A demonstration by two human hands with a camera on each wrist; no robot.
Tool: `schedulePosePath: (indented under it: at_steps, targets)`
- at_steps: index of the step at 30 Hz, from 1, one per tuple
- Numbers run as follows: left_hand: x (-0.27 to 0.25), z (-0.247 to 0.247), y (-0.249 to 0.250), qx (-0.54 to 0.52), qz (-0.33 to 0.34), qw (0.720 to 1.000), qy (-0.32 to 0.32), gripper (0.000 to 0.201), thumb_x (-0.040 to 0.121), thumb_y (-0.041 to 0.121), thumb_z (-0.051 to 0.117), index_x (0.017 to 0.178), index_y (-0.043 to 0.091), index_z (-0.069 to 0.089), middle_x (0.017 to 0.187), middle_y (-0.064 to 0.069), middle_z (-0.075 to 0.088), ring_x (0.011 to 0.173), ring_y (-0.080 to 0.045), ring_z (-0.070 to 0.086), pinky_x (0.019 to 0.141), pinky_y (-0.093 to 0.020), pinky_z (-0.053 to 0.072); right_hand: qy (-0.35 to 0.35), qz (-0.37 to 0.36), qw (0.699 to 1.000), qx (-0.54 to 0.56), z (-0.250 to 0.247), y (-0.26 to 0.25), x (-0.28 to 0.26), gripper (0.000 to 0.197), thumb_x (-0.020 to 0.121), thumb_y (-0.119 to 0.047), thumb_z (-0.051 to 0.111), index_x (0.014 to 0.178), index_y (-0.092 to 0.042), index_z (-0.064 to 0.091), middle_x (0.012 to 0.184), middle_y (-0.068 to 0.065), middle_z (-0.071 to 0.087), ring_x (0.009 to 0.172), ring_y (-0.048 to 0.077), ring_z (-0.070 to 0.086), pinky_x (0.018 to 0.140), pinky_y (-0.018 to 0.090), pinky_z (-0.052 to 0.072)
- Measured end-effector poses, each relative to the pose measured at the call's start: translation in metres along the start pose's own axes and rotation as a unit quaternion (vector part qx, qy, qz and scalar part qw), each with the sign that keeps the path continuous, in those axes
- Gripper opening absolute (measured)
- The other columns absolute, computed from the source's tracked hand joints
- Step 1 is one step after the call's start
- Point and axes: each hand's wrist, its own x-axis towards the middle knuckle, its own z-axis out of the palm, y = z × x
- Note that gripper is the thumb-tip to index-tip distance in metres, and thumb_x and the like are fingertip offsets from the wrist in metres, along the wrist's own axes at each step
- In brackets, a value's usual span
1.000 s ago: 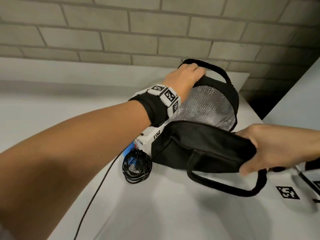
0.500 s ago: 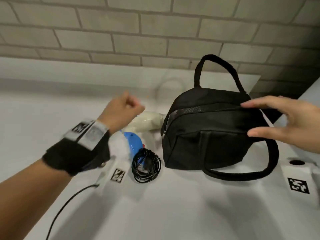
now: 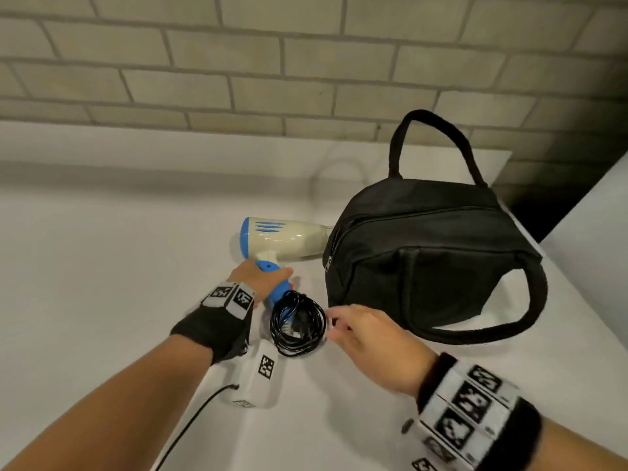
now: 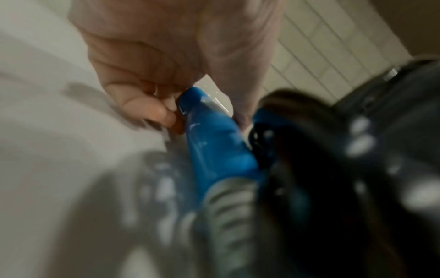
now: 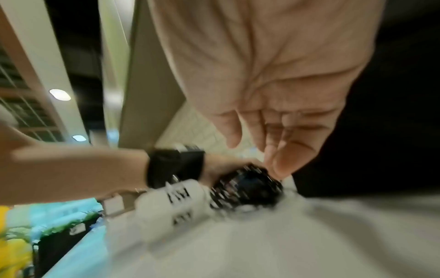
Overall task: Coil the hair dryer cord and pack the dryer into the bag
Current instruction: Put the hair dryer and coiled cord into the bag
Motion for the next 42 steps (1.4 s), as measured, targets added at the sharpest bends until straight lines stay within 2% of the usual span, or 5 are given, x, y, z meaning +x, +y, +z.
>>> schedulePosePath:
  at_steps: [5, 12, 20, 30, 42]
  targets:
    - [0.002, -0.006, -0.010, -0.075, -0.021, 0.997, -0.021, 0.057, 0.068, 0.043, 0.071, 0.106, 0.004, 0.054, 0.106, -0.017, 0.064, 0.094, -0.031, 0.062, 0.070, -0.040, 0.055, 0.001, 0.144, 0.987, 0.072, 0.029, 0.005, 0.045, 0.048, 0.087, -0.045, 0.048, 0.114, -0.005, 0.050, 0.110, 0.018, 0.060, 0.088, 0.028, 0.058, 0.084, 0.049, 0.051]
    - [-0.006, -0.016, -0.030, -0.244, -0.034, 0.969, -0.020, 0.057, 0.067, 0.023, 0.077, 0.112, 0.006, 0.045, 0.112, -0.019, 0.060, 0.099, -0.035, 0.062, 0.087, -0.051, 0.051, -0.005, 0.126, 0.979, 0.163, 0.045, -0.011, 0.054, 0.042, 0.075, -0.034, 0.068, 0.102, -0.009, 0.049, 0.102, 0.006, 0.052, 0.084, 0.021, 0.060, 0.066, 0.035, 0.057]
    - [-0.026, -0.023, -0.036, -0.354, -0.011, 0.932, -0.080, 0.027, 0.079, 0.005, 0.063, 0.098, 0.009, 0.044, 0.091, -0.015, 0.057, 0.073, -0.023, 0.061, 0.045, -0.022, 0.054, 0.048, -0.040, 0.986, 0.154, 0.043, -0.032, 0.061, 0.013, 0.079, -0.028, 0.063, 0.079, -0.021, 0.052, 0.073, -0.002, 0.055, 0.072, 0.016, 0.053, 0.073, 0.035, 0.047]
    - [-0.047, -0.026, -0.058, -0.419, 0.038, 0.879, -0.225, 0.056, 0.057, 0.039, 0.080, 0.099, 0.007, 0.060, 0.084, -0.012, 0.070, 0.075, -0.022, 0.068, 0.060, -0.028, 0.057, -0.010, -0.052, 0.983, 0.176, 0.052, -0.033, 0.080, 0.021, 0.074, -0.013, 0.070, 0.071, -0.022, 0.051, 0.068, -0.009, 0.049, 0.069, 0.010, 0.047, 0.066, 0.020, 0.039]
    - [-0.074, -0.038, -0.065, -0.440, 0.146, 0.878, -0.121, 0.112, 0.014, 0.036, 0.092, 0.113, 0.010, 0.047, 0.111, -0.018, 0.064, 0.087, -0.024, 0.070, 0.060, -0.026, 0.057, -0.090, 0.004, 0.944, 0.317, 0.051, -0.049, 0.062, 0.061, 0.087, -0.023, 0.055, 0.138, -0.015, 0.022, 0.130, 0.014, 0.048, 0.110, 0.019, 0.052, 0.101, 0.032, 0.041]
